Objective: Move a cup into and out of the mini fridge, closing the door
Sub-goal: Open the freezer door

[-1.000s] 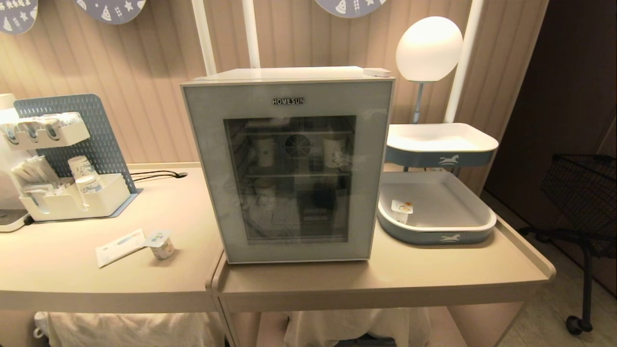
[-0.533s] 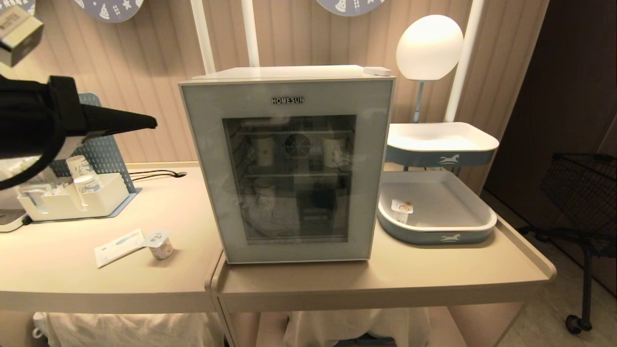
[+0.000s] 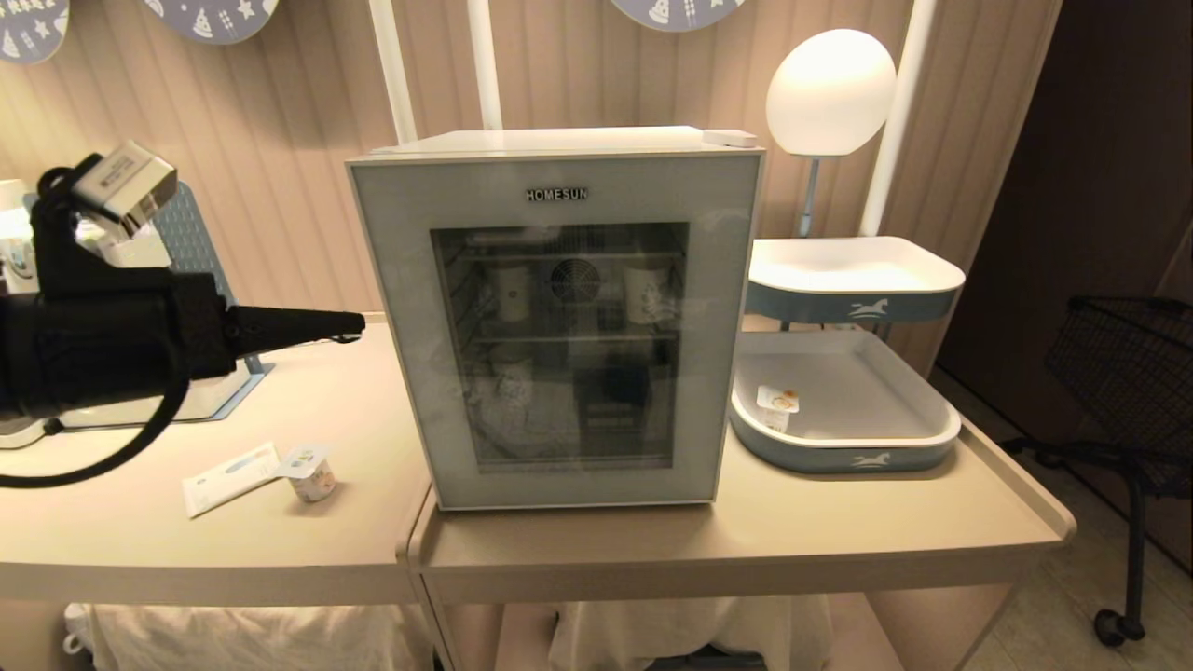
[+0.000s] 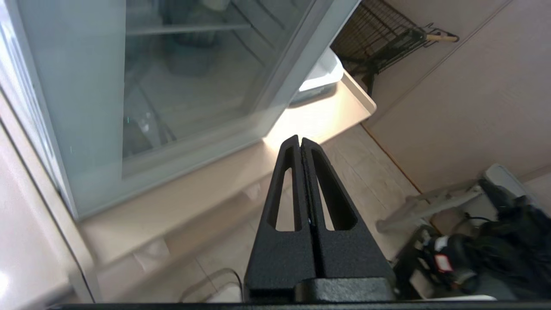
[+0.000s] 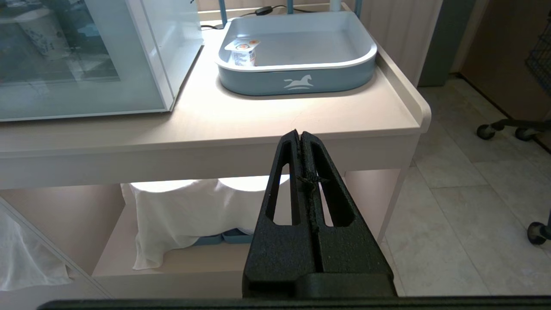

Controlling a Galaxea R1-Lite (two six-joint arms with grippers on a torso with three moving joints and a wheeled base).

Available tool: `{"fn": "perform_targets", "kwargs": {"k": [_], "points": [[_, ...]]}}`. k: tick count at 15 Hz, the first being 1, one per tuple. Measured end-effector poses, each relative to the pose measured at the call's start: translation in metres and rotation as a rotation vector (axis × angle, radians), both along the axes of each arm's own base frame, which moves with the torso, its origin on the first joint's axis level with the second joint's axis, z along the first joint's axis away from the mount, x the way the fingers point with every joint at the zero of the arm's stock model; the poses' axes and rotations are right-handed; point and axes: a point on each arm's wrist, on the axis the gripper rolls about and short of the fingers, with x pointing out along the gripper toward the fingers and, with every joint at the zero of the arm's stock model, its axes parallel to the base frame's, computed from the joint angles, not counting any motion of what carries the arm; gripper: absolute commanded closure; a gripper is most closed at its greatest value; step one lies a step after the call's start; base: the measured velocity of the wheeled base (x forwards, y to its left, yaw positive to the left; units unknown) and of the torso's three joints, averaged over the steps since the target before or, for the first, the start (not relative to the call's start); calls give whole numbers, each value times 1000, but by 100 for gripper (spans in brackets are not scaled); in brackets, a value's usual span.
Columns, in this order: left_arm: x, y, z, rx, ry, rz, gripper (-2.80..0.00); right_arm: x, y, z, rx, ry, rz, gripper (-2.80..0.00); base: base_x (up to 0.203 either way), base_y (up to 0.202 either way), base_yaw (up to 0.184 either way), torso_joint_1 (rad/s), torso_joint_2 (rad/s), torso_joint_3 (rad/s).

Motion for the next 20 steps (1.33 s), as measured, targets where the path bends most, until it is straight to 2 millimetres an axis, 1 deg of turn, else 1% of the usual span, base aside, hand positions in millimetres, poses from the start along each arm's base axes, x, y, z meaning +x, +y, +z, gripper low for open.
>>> {"fn": "perform_targets", "kwargs": {"k": [2, 5, 9, 11, 12, 15, 17, 20], "points": [[2, -1, -11, -7, -36, -7, 0, 0, 0, 0, 0, 0, 0, 0, 0, 0, 0, 0, 0, 0], [5, -1, -26, -14, 5, 1, 0, 0, 0, 0, 0, 0, 0, 0, 0, 0, 0, 0, 0, 0], [12, 5, -41, -3, -48, 49, 0, 0, 0, 0, 0, 0, 0, 0, 0, 0, 0, 0, 0, 0], [13, 7, -51, 16, -30, 119, 0, 0, 0, 0, 0, 0, 0, 0, 0, 0, 0, 0, 0, 0], [15, 8, -53, 26, -30, 169, 0, 0, 0, 0, 0, 0, 0, 0, 0, 0, 0, 0, 0, 0], [29, 12, -62, 65, -39, 310, 0, 0, 0, 0, 0, 0, -1, 0, 0, 0, 0, 0, 0, 0], [38, 13, -68, 74, -58, 345, 0, 0, 0, 0, 0, 0, -1, 0, 0, 0, 0, 0, 0, 0], [40, 12, -85, 93, -5, 335, 0, 0, 0, 0, 0, 0, 0, 0, 0, 0, 0, 0, 0, 0]]}}
